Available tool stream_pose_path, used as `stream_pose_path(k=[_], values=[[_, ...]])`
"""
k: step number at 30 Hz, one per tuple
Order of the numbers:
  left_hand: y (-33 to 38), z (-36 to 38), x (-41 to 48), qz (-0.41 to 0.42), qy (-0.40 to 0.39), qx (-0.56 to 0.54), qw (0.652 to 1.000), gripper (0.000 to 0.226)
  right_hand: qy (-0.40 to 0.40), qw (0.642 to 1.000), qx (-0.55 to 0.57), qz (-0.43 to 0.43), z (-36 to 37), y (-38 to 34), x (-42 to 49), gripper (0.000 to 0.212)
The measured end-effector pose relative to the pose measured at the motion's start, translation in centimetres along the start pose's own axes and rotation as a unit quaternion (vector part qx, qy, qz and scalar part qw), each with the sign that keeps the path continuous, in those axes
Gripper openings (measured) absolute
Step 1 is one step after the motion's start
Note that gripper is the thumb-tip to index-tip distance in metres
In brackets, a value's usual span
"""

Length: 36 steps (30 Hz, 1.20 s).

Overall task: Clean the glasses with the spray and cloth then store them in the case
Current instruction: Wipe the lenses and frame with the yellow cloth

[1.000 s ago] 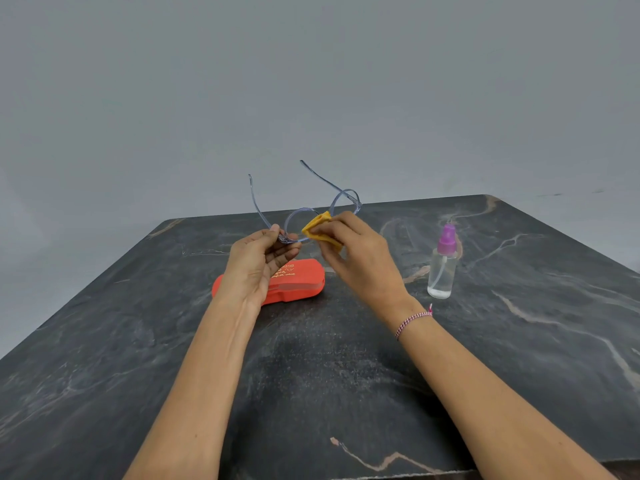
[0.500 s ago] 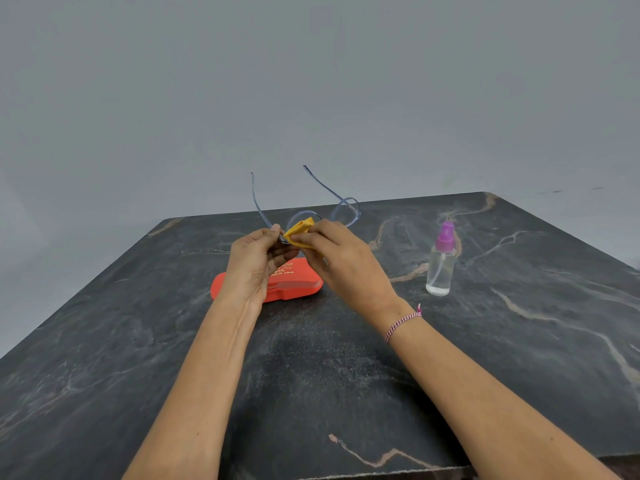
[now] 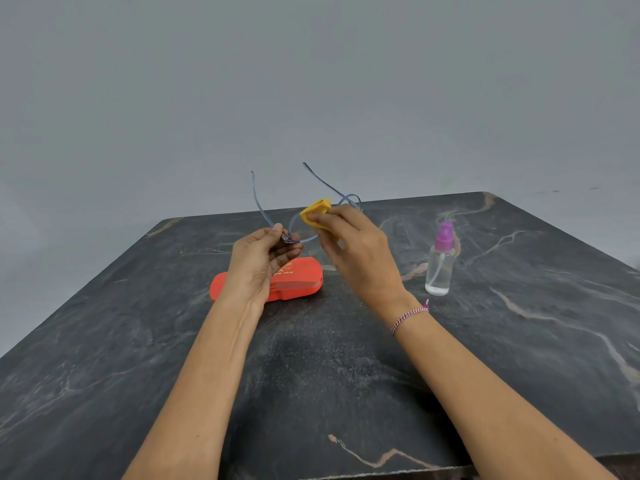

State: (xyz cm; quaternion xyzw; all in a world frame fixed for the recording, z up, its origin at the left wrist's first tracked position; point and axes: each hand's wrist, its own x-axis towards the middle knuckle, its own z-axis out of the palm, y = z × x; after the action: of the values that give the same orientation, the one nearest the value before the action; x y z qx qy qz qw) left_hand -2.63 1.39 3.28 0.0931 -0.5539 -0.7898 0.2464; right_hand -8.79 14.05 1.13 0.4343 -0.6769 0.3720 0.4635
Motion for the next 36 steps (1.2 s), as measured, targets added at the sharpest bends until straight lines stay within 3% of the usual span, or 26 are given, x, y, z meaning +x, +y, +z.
stream_pose_path(k=[6, 17, 26, 32, 36], values=[[0.1, -0.2, 0.1, 0.006, 0.015, -0.03, 0.999, 0.025, 0.002, 0.998, 0.016, 0.067, -0.4, 1.1, -0.4, 0.016], [0.2, 0.0, 0.0, -0.009, 0.023, -0.071, 0.997, 0.024, -0.079, 0.995, 0.05, 0.032, 0.8, -0.7, -1.0, 0.015], [0.3, 0.0, -0.1, -0.016, 0.01, -0.067, 0.998, 0.023, -0.003, 0.992, 0.046, 0.121, -0.7, 1.3, -0.4, 0.016], [0.3, -0.2, 0.0, -0.017, 0.013, -0.069, 0.997, 0.024, -0.057, 0.993, 0.072, 0.079, 0.3, -0.1, -0.8, 0.017], [0.4, -0.1, -0.1, -0.012, 0.011, -0.064, 0.998, 0.025, -0.047, 0.993, 0.062, 0.086, 0.1, 0.5, -0.6, 0.019]])
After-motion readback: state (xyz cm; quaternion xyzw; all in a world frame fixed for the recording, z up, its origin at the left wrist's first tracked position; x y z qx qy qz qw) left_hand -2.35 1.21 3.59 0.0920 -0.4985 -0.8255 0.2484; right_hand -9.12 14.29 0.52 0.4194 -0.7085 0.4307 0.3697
